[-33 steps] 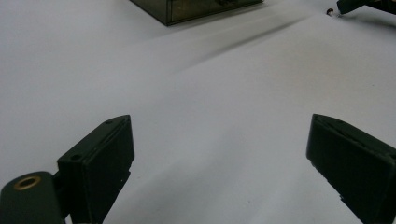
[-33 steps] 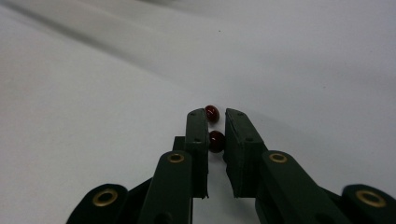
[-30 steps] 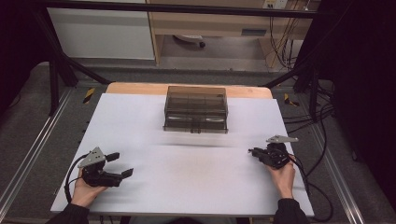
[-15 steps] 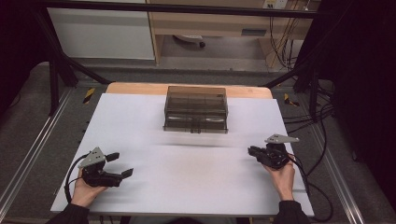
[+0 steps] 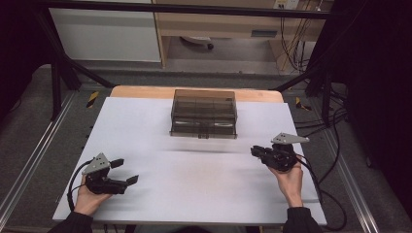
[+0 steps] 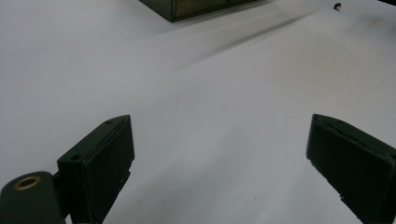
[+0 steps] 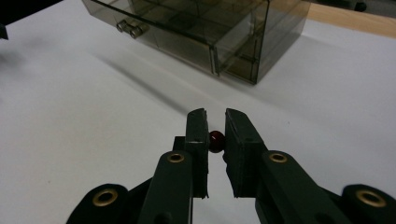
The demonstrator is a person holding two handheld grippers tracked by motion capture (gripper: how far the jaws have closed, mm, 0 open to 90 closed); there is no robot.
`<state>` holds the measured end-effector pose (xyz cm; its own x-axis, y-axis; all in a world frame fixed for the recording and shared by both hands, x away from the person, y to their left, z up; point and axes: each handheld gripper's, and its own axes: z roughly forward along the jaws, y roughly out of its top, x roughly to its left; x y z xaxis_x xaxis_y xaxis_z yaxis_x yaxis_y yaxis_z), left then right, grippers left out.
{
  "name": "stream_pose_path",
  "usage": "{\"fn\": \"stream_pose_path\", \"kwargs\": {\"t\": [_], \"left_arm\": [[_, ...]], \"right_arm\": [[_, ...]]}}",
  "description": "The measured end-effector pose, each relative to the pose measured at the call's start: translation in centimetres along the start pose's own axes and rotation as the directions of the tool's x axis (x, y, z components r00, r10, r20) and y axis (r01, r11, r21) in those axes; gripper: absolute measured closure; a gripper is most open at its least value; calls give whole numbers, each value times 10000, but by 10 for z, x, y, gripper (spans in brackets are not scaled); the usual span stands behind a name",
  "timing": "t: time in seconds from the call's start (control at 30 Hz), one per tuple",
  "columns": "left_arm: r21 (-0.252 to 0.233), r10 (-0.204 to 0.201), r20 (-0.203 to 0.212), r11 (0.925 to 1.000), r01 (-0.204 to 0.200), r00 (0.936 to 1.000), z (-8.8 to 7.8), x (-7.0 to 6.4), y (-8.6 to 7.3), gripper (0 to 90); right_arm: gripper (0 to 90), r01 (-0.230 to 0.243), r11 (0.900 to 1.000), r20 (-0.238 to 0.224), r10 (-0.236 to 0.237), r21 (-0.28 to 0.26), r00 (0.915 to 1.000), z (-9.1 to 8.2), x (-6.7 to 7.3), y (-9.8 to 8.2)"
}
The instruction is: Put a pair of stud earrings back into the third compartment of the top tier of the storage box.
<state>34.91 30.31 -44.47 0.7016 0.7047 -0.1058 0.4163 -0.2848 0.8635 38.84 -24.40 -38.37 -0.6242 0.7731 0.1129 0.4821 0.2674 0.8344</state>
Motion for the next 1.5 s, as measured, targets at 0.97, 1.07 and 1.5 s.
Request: {"fn": "stream_pose_path", "kwargs": {"t": [0.97,1.07,1.5], "left_arm": [[59,5,-12,10000,-5,10000,0,0,0,77],[54,-3,-29,10000,3,10000,0,1,0,77],[70,0,-29,10000,0,10000,0,1,0,77]], "right_arm": [[799,260,9993,-7,-260,-277,9997,49,20,73],[799,217,9996,100,-215,-178,9997,59,20,76],[797,104,9992,469,-122,389,9988,95,15,77]]}}
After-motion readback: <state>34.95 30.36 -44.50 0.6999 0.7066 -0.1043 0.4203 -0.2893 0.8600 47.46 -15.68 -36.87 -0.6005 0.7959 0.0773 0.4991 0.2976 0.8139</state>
